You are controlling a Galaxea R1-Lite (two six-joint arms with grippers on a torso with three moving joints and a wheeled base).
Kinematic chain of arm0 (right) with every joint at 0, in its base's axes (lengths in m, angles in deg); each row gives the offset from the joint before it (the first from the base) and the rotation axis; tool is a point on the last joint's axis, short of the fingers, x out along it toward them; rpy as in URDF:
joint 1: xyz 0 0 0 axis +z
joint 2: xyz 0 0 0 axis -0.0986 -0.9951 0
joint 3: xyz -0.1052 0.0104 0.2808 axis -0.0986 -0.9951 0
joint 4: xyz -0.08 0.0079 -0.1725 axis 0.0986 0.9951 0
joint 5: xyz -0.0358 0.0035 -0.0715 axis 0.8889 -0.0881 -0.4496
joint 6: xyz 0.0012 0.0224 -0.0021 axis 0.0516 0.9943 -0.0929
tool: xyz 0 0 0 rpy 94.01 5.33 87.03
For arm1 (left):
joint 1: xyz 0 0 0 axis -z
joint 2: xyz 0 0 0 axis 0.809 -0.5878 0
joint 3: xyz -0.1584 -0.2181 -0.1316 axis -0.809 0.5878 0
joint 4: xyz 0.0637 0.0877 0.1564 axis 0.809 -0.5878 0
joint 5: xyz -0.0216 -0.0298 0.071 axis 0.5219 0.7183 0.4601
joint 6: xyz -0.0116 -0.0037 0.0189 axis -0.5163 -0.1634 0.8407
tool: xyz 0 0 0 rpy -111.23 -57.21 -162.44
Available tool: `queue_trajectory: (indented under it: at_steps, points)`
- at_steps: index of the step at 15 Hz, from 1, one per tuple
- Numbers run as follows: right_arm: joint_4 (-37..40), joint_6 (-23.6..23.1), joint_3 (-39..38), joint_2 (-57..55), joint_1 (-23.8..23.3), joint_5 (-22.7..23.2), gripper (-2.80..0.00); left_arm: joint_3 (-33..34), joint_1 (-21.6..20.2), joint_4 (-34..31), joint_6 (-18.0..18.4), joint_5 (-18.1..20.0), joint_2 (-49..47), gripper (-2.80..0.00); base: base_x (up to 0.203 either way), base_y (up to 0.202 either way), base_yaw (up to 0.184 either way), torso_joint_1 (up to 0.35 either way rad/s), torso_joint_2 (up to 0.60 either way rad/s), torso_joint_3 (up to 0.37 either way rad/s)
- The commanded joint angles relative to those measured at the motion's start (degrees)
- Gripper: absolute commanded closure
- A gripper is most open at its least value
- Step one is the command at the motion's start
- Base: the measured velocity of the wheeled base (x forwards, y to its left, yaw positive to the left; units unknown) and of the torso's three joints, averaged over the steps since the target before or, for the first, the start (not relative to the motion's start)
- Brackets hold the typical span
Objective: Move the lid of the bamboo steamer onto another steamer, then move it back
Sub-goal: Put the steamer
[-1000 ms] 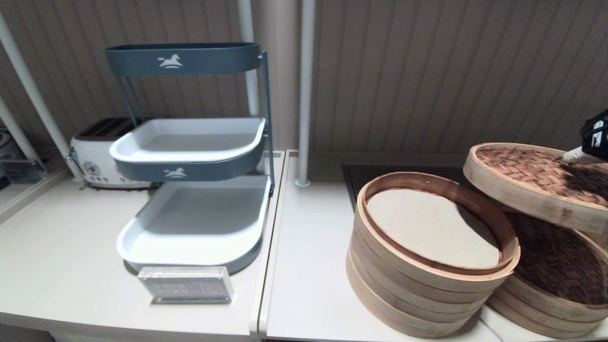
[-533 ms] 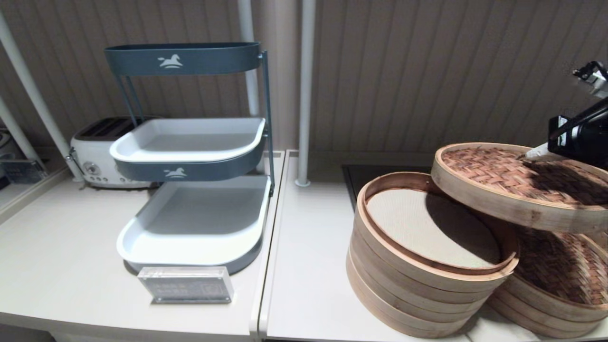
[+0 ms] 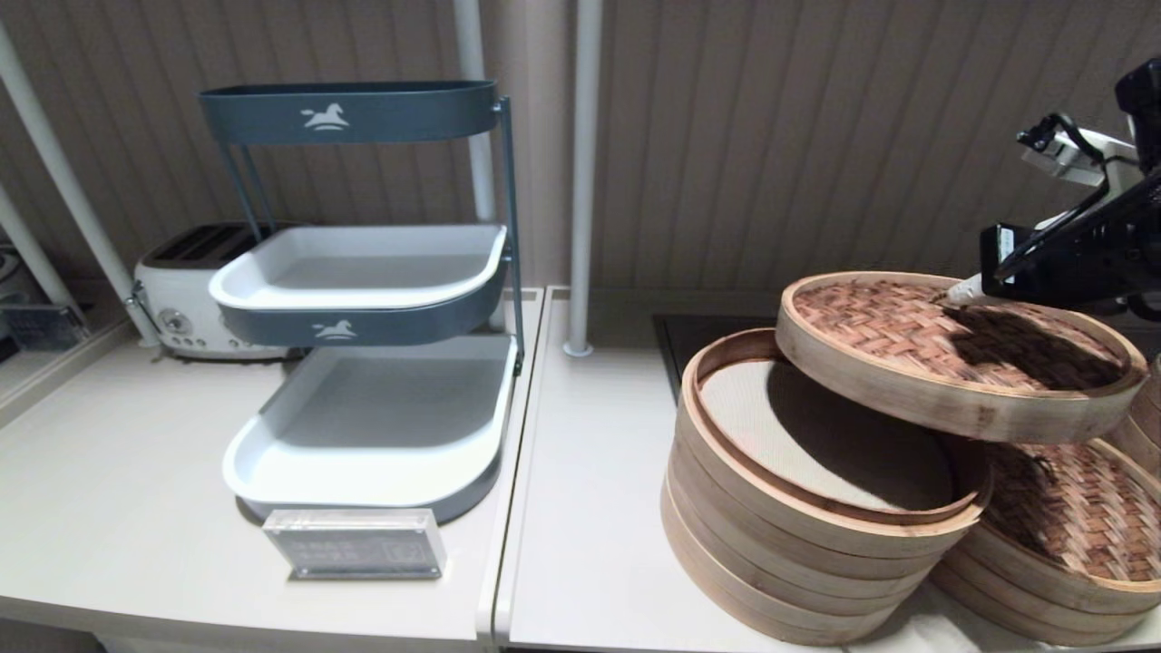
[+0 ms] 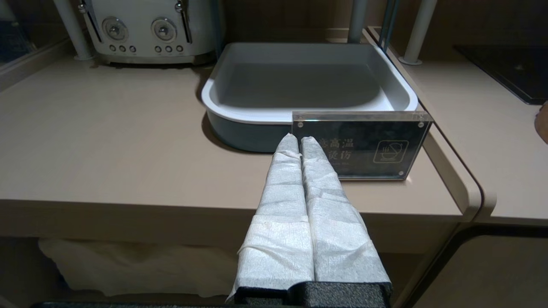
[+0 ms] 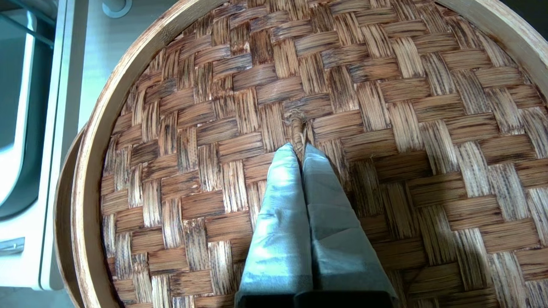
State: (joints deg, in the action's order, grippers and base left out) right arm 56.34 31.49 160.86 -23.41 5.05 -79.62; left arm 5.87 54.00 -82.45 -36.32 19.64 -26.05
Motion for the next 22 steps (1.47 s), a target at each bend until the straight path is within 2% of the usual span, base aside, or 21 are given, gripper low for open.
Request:
queue_trajectory:
  at_steps: [1,7,13,17,22]
  points:
    - [0.20,0.12,0.06,-0.77,2.30,-0.50,0.00,1.58,0.00,0.03,-0.01,0.00,0.02,0.00,0.000,0.000,0.000,0.000,0.00,0.000]
    - [0.11,1.01,-0.31,-1.35,8.87,-3.10,0.00,1.58,0.00,0.03,-0.01,0.00,0.02,0.00,0.000,0.000,0.000,0.000,0.00,0.000]
    - [-0.73,1.01,-0.75,-1.18,11.80,-3.42,0.00,1.58,0.00,0.03,-0.01,0.00,0.02,0.00,0.000,0.000,0.000,0.000,0.00,0.000]
    - [-1.19,1.36,-1.59,-1.50,14.14,-5.29,0.00,1.58,0.00,0.03,-0.01,0.05,0.02,0.00,0.000,0.000,0.000,0.000,0.00,0.000]
    - [-3.40,1.36,-3.87,-1.53,14.49,-5.29,0.00,1.58,0.00,0.03,-0.01,0.00,0.02,0.00,0.000,0.000,0.000,0.000,0.00,0.000]
